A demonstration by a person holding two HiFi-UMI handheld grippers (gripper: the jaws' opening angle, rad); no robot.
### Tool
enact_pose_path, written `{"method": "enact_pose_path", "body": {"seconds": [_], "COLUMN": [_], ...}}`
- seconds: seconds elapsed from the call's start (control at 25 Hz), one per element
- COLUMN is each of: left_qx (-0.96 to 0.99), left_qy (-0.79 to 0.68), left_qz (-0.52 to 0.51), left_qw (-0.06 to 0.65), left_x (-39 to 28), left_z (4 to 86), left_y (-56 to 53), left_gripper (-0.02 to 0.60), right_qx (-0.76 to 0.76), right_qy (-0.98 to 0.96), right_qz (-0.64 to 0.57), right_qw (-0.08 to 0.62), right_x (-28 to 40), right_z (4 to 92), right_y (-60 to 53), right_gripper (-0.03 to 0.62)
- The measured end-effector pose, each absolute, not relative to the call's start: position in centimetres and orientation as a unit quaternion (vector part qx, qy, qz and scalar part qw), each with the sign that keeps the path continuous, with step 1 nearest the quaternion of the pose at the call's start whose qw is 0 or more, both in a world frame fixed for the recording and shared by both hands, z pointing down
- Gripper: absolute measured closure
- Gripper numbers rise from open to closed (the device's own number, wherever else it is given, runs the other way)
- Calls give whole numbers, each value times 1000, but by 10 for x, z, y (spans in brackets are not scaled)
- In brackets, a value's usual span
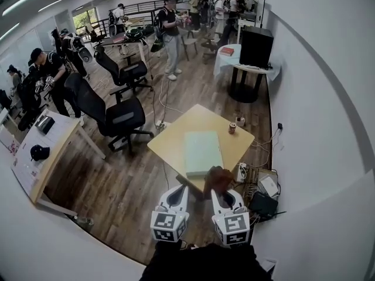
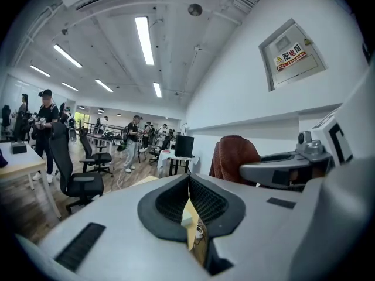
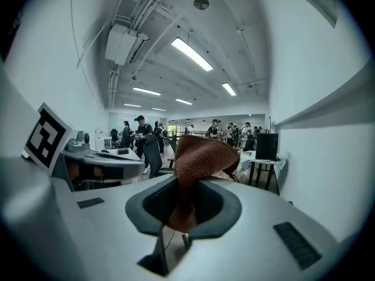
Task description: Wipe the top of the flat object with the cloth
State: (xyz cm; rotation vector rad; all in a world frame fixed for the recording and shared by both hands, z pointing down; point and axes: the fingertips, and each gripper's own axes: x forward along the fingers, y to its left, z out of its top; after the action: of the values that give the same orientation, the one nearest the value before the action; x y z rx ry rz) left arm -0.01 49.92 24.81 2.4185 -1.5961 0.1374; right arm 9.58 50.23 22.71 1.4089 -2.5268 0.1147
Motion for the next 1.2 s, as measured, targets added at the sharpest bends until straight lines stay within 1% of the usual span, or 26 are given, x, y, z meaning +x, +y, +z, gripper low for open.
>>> {"method": "enact_pose_path", "body": {"seconds": [0.32, 0.56, 0.8, 1.0, 1.2], "left_qx": [809, 793, 778, 772, 768], "left_qy": [-555, -571, -584, -591, -592], "left_qz": [60, 59, 76, 73, 92], "left_qw": [183, 203, 218, 224, 226], "left_x": [-31, -53, -54, -36, -18], "left_z": [306, 322, 343, 349, 361], "left_y": [508, 478, 409, 327, 253], "left_gripper": [548, 546, 546, 546, 546], "right_qx": [485, 471, 469, 463, 447], "right_qy": [-855, -857, -850, -852, -853], "right_qz": [96, 111, 139, 154, 177], "right_qw": [159, 178, 194, 192, 201], "right_x": [83, 68, 78, 100, 117], "right_z": [282, 300, 326, 337, 354], "right_y": [503, 474, 396, 316, 244], "right_gripper": [525, 525, 525, 525, 525]}}
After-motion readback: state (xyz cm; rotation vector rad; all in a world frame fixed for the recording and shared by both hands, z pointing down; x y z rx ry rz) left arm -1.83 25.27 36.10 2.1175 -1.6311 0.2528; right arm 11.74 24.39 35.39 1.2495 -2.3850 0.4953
